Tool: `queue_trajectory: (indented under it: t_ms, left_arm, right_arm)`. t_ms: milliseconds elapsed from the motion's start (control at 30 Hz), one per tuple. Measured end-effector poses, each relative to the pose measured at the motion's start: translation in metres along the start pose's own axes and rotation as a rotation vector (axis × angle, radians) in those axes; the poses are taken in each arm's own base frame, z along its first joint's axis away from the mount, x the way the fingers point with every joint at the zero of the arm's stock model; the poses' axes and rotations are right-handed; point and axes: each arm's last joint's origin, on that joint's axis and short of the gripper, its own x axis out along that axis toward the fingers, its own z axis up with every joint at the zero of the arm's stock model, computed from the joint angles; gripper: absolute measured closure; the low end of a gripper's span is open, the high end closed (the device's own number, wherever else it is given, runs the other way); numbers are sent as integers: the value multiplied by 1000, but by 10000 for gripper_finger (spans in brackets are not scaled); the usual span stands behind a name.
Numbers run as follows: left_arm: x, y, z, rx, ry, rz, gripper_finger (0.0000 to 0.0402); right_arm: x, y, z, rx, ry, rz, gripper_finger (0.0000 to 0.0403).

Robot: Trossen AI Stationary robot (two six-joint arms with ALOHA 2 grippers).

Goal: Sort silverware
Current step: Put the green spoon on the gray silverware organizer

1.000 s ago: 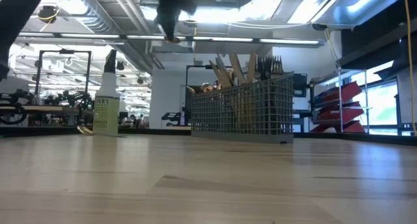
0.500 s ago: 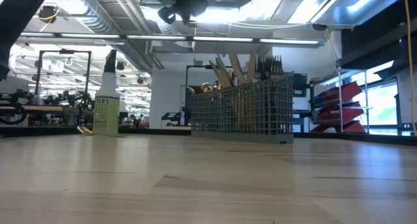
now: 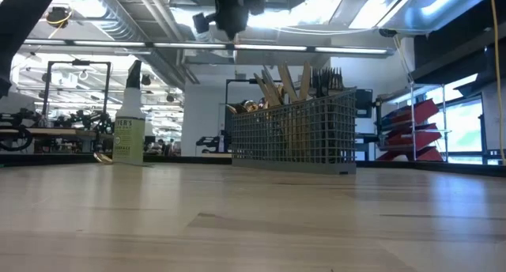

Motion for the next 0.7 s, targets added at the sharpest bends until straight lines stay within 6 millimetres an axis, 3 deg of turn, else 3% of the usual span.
queue_trajectory:
  t_ms: [300,433,700]
  left_arm:
    - [29,-25,31,85,-1,-147,402]
    - [23,-25,21,30,16,-125,402]
    - [7,-46,1,61,-12,-189,402]
  right_arm:
    - [-4,-7,-11,-88,79,-67,272]
    - [-13,-3,-21,-153,43,-87,272]
    - [-22,0,-30,-200,-39,-119,272]
